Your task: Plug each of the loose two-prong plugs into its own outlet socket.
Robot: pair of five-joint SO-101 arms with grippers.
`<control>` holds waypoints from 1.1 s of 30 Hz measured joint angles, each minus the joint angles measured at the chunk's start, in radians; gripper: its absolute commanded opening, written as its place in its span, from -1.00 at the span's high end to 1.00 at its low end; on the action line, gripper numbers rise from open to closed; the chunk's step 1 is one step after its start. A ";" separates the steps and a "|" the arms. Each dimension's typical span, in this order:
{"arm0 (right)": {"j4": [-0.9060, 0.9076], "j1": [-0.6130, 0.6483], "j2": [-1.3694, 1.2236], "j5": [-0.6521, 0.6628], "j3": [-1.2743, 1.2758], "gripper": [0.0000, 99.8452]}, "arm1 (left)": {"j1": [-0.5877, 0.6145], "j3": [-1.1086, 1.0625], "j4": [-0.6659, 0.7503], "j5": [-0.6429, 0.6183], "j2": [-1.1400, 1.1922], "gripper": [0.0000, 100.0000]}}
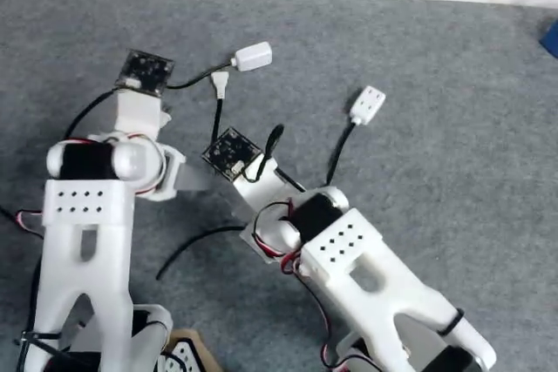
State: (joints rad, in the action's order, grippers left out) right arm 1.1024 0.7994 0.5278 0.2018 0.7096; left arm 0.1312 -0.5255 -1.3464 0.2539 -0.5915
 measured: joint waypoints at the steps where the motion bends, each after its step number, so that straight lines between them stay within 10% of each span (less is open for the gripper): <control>1: 0.000 0.000 -0.006 -0.003 0.000 0.99 | -0.014 0.000 -0.006 0.000 0.000 0.20; 12: -0.028 -0.009 -0.041 -0.035 0.000 0.99 | -0.230 -0.029 -0.068 -0.072 0.000 0.20; 33: 0.230 0.017 0.020 -0.038 -0.224 0.99 | -0.169 -0.184 0.095 -0.072 0.008 0.20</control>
State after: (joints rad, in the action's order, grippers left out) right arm 1.3326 0.8163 0.5478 0.1634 0.4856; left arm -0.0376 -0.7096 -1.2513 0.1818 -0.5838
